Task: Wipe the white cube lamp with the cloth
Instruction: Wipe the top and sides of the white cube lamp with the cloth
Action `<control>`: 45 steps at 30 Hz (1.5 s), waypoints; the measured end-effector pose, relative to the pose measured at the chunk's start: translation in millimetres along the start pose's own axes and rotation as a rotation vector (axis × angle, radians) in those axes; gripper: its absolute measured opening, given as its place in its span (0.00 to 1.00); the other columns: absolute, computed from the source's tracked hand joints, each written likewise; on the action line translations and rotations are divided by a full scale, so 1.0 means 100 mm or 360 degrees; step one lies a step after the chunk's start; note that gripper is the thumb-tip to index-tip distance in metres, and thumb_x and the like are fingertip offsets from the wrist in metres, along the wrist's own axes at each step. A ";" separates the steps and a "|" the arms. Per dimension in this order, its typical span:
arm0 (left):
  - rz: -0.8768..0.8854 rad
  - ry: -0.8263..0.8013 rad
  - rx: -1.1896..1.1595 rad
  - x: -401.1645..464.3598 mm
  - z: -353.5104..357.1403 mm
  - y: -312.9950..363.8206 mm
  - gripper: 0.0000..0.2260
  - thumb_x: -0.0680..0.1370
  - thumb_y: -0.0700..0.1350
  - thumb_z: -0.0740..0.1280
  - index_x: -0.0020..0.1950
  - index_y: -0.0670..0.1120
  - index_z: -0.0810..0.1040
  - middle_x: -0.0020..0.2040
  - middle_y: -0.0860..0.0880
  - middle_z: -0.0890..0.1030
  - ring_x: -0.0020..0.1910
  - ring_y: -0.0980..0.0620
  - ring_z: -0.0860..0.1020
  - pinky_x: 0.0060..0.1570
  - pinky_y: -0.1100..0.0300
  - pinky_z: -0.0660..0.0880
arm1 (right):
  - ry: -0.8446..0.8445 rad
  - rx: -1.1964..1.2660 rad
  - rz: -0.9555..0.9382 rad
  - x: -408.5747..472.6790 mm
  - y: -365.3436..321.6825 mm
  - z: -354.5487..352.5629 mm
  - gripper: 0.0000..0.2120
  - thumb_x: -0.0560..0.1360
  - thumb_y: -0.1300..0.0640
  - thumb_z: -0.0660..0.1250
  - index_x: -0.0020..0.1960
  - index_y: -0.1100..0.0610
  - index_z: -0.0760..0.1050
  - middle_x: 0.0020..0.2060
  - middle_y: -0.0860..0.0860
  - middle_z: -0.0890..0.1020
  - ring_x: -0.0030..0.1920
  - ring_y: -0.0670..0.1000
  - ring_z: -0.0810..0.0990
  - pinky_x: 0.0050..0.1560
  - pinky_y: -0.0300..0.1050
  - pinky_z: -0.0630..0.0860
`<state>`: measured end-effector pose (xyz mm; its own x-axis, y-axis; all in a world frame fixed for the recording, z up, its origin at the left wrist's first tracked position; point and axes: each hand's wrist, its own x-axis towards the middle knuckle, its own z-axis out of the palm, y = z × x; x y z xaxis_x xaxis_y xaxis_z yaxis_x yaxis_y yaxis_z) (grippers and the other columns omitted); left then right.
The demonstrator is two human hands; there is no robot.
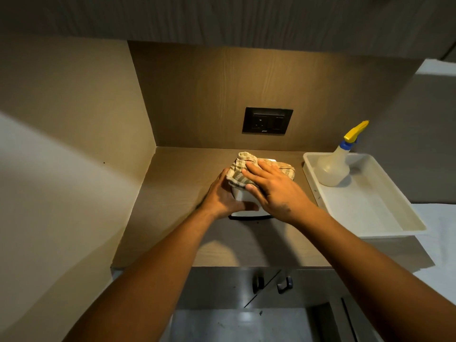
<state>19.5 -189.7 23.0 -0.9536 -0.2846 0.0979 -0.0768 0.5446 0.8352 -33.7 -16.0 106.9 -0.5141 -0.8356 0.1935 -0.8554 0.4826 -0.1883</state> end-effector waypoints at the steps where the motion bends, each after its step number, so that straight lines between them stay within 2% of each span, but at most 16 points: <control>1: -0.0013 0.0005 -0.0033 -0.01 -0.01 -0.01 0.50 0.54 0.66 0.85 0.72 0.60 0.68 0.63 0.62 0.77 0.58 0.65 0.76 0.51 0.71 0.74 | 0.0004 0.0020 0.0029 -0.04 0.06 -0.02 0.26 0.80 0.38 0.47 0.75 0.46 0.59 0.76 0.47 0.61 0.76 0.51 0.54 0.72 0.48 0.46; 3: -0.0011 0.0004 -0.0096 -0.03 -0.05 0.00 0.48 0.53 0.63 0.87 0.68 0.64 0.66 0.60 0.64 0.76 0.56 0.71 0.75 0.44 0.74 0.75 | -0.0001 0.0074 0.0140 -0.03 0.19 -0.05 0.26 0.80 0.38 0.48 0.76 0.46 0.59 0.76 0.47 0.61 0.76 0.52 0.53 0.73 0.50 0.47; 8: 0.0017 0.0028 -0.0114 -0.04 -0.06 0.00 0.50 0.54 0.59 0.89 0.70 0.59 0.67 0.61 0.64 0.75 0.58 0.78 0.70 0.52 0.80 0.68 | -0.0095 0.0095 0.0302 0.32 0.17 -0.02 0.24 0.81 0.39 0.47 0.75 0.43 0.58 0.77 0.49 0.57 0.76 0.55 0.51 0.73 0.56 0.47; 12: 0.0049 -0.0009 -0.0107 -0.02 -0.03 0.00 0.49 0.58 0.55 0.88 0.74 0.52 0.69 0.69 0.55 0.76 0.64 0.60 0.74 0.64 0.65 0.73 | -0.0087 -0.0007 0.0102 0.34 -0.06 -0.01 0.25 0.81 0.40 0.48 0.75 0.46 0.61 0.77 0.49 0.59 0.76 0.56 0.52 0.74 0.57 0.47; 13: 0.0099 -0.0026 -0.0086 -0.01 -0.02 0.00 0.49 0.59 0.53 0.88 0.75 0.50 0.69 0.71 0.53 0.75 0.66 0.57 0.74 0.67 0.66 0.71 | -0.0065 -0.0023 0.0049 0.27 -0.12 0.00 0.25 0.81 0.40 0.48 0.75 0.47 0.61 0.77 0.49 0.59 0.76 0.56 0.52 0.74 0.57 0.47; 16: 0.0111 -0.0053 0.0010 -0.02 -0.01 0.02 0.46 0.58 0.60 0.84 0.73 0.53 0.74 0.67 0.55 0.79 0.61 0.59 0.76 0.57 0.79 0.67 | 0.0004 -0.0008 -0.0010 0.02 -0.14 0.03 0.25 0.82 0.42 0.50 0.76 0.49 0.60 0.76 0.49 0.60 0.76 0.53 0.52 0.74 0.52 0.45; 19: 0.0027 -0.0013 -0.0119 -0.04 -0.04 0.02 0.49 0.55 0.59 0.87 0.73 0.54 0.72 0.64 0.57 0.80 0.59 0.62 0.78 0.51 0.75 0.73 | 0.0069 0.0059 0.0156 -0.08 0.07 -0.01 0.25 0.82 0.43 0.52 0.76 0.51 0.61 0.75 0.49 0.62 0.76 0.52 0.54 0.73 0.49 0.46; 22: -0.0011 -0.0026 -0.0166 -0.06 -0.06 0.03 0.52 0.55 0.56 0.89 0.74 0.54 0.68 0.64 0.57 0.78 0.59 0.66 0.75 0.50 0.71 0.74 | 0.0038 0.0136 0.0409 0.05 0.29 -0.01 0.25 0.81 0.41 0.51 0.76 0.48 0.60 0.76 0.49 0.62 0.76 0.55 0.55 0.73 0.54 0.51; 26: -0.0039 -0.0016 -0.0144 -0.05 -0.06 0.03 0.54 0.54 0.58 0.89 0.75 0.53 0.67 0.67 0.55 0.76 0.62 0.57 0.75 0.56 0.63 0.74 | -0.0030 0.0252 0.0511 0.29 0.37 0.05 0.27 0.78 0.35 0.49 0.75 0.42 0.60 0.76 0.51 0.61 0.73 0.57 0.59 0.70 0.56 0.58; 28: -0.0057 -0.0018 -0.0140 -0.05 -0.06 0.04 0.53 0.55 0.57 0.89 0.74 0.53 0.66 0.66 0.56 0.76 0.62 0.56 0.74 0.53 0.67 0.73 | -0.0041 0.0302 0.0544 0.40 0.36 0.06 0.27 0.78 0.35 0.50 0.74 0.41 0.61 0.75 0.52 0.63 0.72 0.58 0.59 0.69 0.57 0.59; 35: -0.0042 0.0009 -0.0005 -0.06 -0.07 0.03 0.49 0.55 0.63 0.87 0.69 0.54 0.68 0.60 0.56 0.77 0.54 0.61 0.76 0.47 0.72 0.73 | -0.0055 0.0117 0.0269 0.56 0.05 -0.01 0.24 0.80 0.41 0.52 0.73 0.49 0.66 0.72 0.53 0.69 0.70 0.58 0.65 0.69 0.56 0.58; 37: -0.0052 0.0008 0.0065 -0.06 -0.06 0.07 0.47 0.55 0.64 0.86 0.68 0.51 0.70 0.60 0.52 0.79 0.56 0.53 0.78 0.52 0.61 0.78 | -0.0050 0.0076 0.0140 0.59 -0.12 0.00 0.23 0.81 0.45 0.53 0.72 0.52 0.67 0.72 0.54 0.69 0.71 0.58 0.64 0.70 0.55 0.56; 39: 0.0011 0.0001 0.0131 -0.03 -0.04 0.10 0.47 0.58 0.59 0.87 0.70 0.44 0.72 0.66 0.44 0.79 0.64 0.46 0.77 0.64 0.50 0.76 | -0.0046 0.0026 0.0050 0.57 -0.24 0.03 0.22 0.82 0.47 0.53 0.72 0.55 0.67 0.72 0.55 0.68 0.73 0.59 0.61 0.71 0.56 0.55; 41: 0.0064 -0.0031 0.0206 -0.02 -0.01 0.12 0.44 0.63 0.50 0.87 0.73 0.39 0.72 0.71 0.39 0.75 0.70 0.42 0.73 0.73 0.61 0.65 | -0.0037 0.0043 0.0003 0.47 -0.29 0.03 0.22 0.82 0.49 0.54 0.73 0.57 0.67 0.73 0.55 0.66 0.74 0.60 0.58 0.72 0.56 0.52; 43: 0.0117 -0.0042 0.0128 -0.02 0.01 0.09 0.40 0.67 0.41 0.85 0.74 0.37 0.70 0.73 0.38 0.74 0.71 0.44 0.72 0.66 0.78 0.56 | -0.0004 0.0100 -0.0024 0.31 -0.29 0.04 0.23 0.82 0.49 0.54 0.73 0.58 0.65 0.74 0.56 0.65 0.75 0.59 0.56 0.73 0.54 0.49; 45: 0.0138 -0.0038 0.0028 -0.03 -0.01 0.08 0.42 0.64 0.43 0.85 0.74 0.42 0.71 0.71 0.43 0.77 0.68 0.51 0.75 0.64 0.78 0.62 | 0.0025 0.0136 -0.0015 0.12 -0.25 0.04 0.24 0.82 0.47 0.53 0.74 0.56 0.63 0.75 0.54 0.63 0.76 0.55 0.55 0.75 0.51 0.47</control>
<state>22.4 -185.1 29.4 -0.9636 -0.2169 0.1565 0.0016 0.5804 0.8143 -18.3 -39.4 109.8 -0.5077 -0.8354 0.2106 -0.8518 0.4502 -0.2679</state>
